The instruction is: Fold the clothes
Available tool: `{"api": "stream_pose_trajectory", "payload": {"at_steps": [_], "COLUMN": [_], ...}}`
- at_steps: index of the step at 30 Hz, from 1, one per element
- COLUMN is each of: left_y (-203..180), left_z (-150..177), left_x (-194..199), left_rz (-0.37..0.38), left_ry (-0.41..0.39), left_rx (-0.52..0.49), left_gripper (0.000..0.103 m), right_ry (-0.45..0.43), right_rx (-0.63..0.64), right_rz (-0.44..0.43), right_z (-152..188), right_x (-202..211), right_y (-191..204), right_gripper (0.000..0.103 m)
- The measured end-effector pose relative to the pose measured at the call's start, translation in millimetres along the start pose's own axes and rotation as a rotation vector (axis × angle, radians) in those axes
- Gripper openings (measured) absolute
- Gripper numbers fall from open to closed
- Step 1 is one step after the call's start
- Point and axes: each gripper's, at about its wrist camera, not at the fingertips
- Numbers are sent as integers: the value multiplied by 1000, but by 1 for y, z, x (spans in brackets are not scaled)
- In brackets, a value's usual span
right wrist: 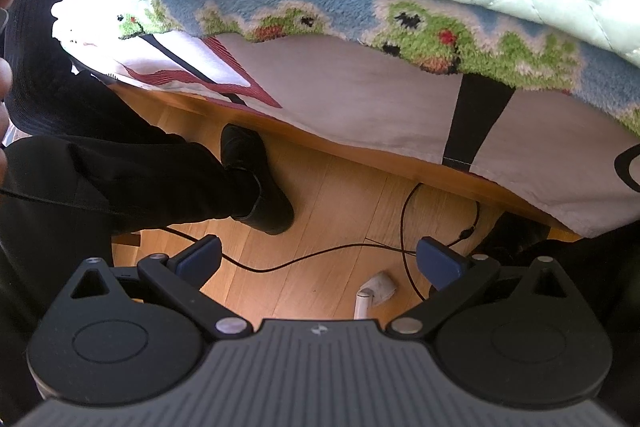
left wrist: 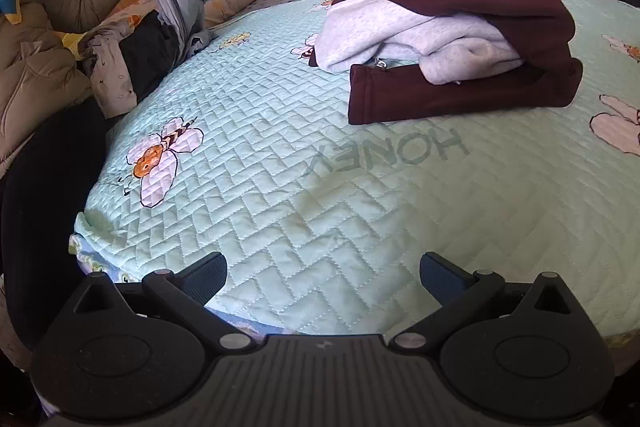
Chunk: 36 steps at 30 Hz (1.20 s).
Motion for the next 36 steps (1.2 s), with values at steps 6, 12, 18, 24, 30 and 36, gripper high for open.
{"api": "stream_pose_trajectory", "payload": {"at_steps": [6, 12, 18, 24, 30, 36], "left_y": [-4, -7, -10, -12, -10, -10], "left_z": [-2, -6, -9, -11, -12, -13], "left_x": [10, 19, 26, 31, 32, 34], "left_rz": [21, 40, 54, 65, 70, 75], "left_ry": [-22, -40, -52, -58, -51, -52], "left_rx": [-14, -13, -12, -11, -5, -3], "left_gripper": [102, 102, 102, 102, 102, 102], "right_ry": [5, 5, 4, 4, 4, 5], "right_rx": [-7, -8, -8, -8, -7, -7], "right_rz": [9, 9, 8, 8, 8, 9], "right_z": [-3, -4, -3, -3, -3, -4], "right_x": [0, -1, 0, 1, 1, 1], "right_y": [4, 4, 4, 4, 4, 4], "right_gripper": [103, 103, 103, 103, 103, 103]}}
Point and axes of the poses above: each gripper's, at about its wrist camera, not at the fingertips, and x roughly against the way its jaws point, y to its left, z to its underside, and after that the axes turned 4 degrees about z, right-handed
